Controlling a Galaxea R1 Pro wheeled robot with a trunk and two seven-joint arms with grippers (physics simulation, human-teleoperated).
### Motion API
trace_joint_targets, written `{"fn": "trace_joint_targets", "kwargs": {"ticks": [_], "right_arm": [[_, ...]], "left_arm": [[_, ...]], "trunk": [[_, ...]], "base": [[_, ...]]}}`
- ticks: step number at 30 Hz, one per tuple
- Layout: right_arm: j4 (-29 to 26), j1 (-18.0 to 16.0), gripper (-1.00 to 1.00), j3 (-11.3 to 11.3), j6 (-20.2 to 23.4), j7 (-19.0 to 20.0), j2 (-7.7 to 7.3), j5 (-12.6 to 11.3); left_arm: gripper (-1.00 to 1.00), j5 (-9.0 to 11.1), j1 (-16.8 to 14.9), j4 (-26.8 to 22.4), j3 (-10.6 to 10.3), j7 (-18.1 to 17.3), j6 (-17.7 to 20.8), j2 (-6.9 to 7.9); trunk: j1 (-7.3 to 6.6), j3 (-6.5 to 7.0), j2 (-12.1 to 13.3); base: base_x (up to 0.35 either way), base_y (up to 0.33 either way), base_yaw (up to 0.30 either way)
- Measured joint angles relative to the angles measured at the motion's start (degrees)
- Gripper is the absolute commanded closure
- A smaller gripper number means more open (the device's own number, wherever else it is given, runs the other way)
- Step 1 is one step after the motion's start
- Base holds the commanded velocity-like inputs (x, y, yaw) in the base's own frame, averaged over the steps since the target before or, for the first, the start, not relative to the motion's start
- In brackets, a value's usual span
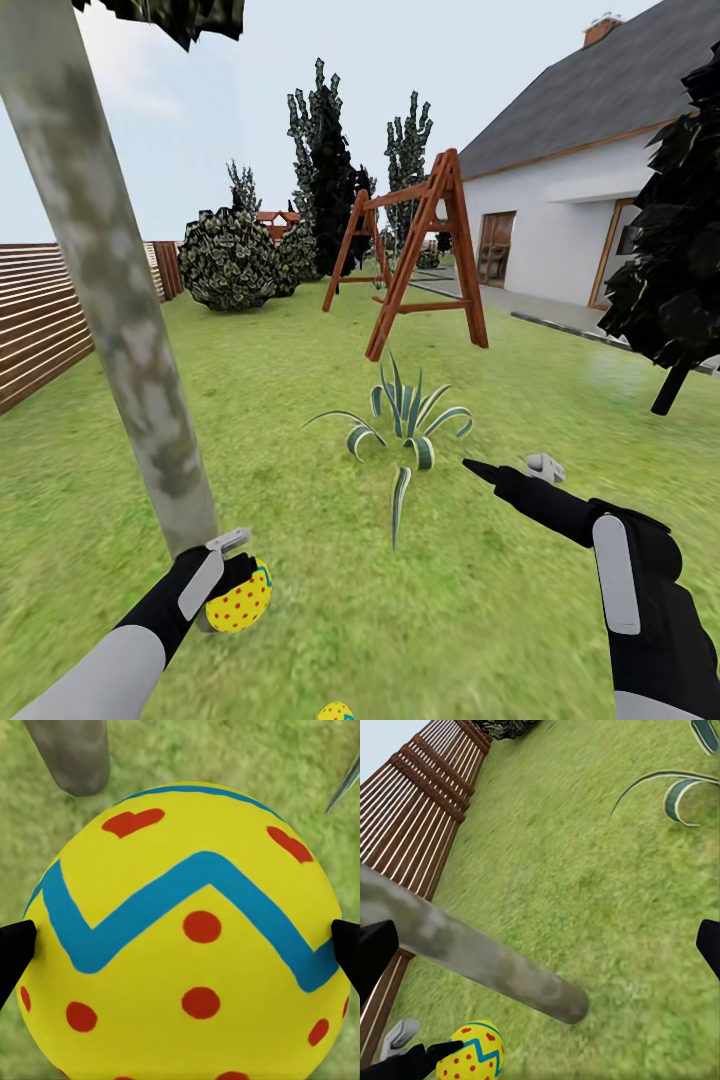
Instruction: Take the three Easter eggs out of the wicker basket on the lawn in the garden, then place them on the lawn next to a single tree (choose any tree) so that all three eggs are next to the same tree and none are left in the basket.
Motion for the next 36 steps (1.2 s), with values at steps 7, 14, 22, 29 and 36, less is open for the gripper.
{"fn": "trace_joint_targets", "kwargs": {"ticks": [7, 14, 22, 29, 36], "right_arm": [[0.0, 0.0, -1.0, 0.0, 0.0, 0.0, 0.0, 0.0], [0.1, 0.0, -1.0, 0.0, 0.0, 0.0, -0.01, 0.0], [0.1, 0.0, -1.0, -0.1, 0.0, 0.0, -0.01, 0.0], [0.1, 0.0, -1.0, 0.0, 0.0, 0.0, 0.0, 0.0], [0.1, 0.0, -1.0, 0.0, 0.0, 0.0, 0.0, 0.0]], "left_arm": [[1.0, 0.0, 0.0, -0.2, 0.1, -0.2, 0.1, 0.03], [1.0, 0.1, 0.0, -0.3, 0.1, -0.2, 0.3, 0.0], [1.0, 0.1, 0.0, -0.1, 0.2, -0.1, 0.3, 0.04], [1.0, 0.0, -0.2, 3.9, 0.2, -0.1, 0.3, -0.03], [1.0, -0.1, -0.4, 8.3, 0.1, -0.4, 0.2, -0.6]], "trunk": [[1.54, -1.26, -2.8], [3.08, -2.52, -5.6], [4.84, -3.96, -8.8], [6.38, -5.22, -11.6], [7.91, -6.48, -14.5]], "base": [[0.0, 0.0, 0.0], [0.0, 0.0, 0.0], [0.0, 0.0, 0.0], [0.0, 0.0, 0.0], [0.0, 0.0, 0.0]]}}
